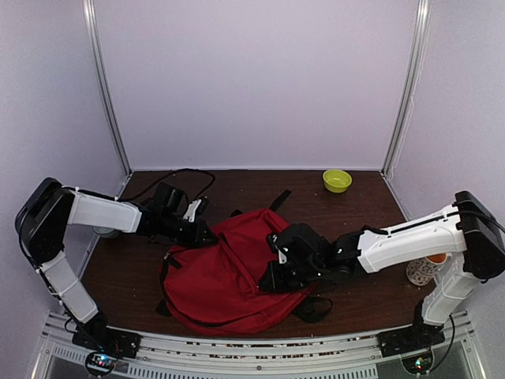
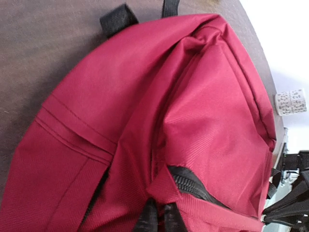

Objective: Pack the student bag
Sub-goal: Zip the lower front pocket of the student bag, then reset both arms

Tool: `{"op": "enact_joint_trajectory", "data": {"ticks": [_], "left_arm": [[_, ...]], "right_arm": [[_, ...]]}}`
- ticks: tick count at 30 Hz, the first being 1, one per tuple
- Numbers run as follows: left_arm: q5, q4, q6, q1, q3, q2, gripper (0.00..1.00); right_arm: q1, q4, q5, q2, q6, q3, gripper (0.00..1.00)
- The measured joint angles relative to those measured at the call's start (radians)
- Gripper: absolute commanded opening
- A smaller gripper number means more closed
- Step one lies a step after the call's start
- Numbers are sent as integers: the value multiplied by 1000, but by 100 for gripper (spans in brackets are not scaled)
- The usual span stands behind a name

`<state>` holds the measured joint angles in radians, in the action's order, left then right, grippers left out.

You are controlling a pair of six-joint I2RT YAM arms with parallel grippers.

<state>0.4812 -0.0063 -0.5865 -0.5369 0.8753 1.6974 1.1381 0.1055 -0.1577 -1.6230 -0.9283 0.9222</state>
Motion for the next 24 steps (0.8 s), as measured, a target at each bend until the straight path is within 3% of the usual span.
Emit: {"op": "enact_joint_trajectory", "data": {"ticks": [2, 3, 5, 8, 13, 17, 22, 24], "left_arm": [[-26, -18, 4, 2, 0, -30, 43], [-39, -22, 17, 5, 0, -45, 51], [-68, -44, 34, 10, 3, -87, 63], [-119, -116, 63, 13, 43, -152, 74], [-265, -264, 150, 13, 168, -270, 78], [-497, -350, 240, 14, 219, -383, 79], [-883, -340, 374, 54, 113, -515, 78], [-961, -314, 402, 83, 56, -535, 79]], "right_arm": [[0, 49, 31, 15, 24, 21, 54], [-5, 83, 56, 22, 47, 44, 61], [-14, 136, 93, 34, 90, 98, 70], [-57, 187, 158, 62, 164, 184, 74], [-154, 232, 291, 192, 297, 233, 84], [-229, 226, 477, 332, 429, 203, 96], [-343, -23, 720, 600, 658, -123, 100], [-426, -89, 750, 676, 726, -261, 100]]}}
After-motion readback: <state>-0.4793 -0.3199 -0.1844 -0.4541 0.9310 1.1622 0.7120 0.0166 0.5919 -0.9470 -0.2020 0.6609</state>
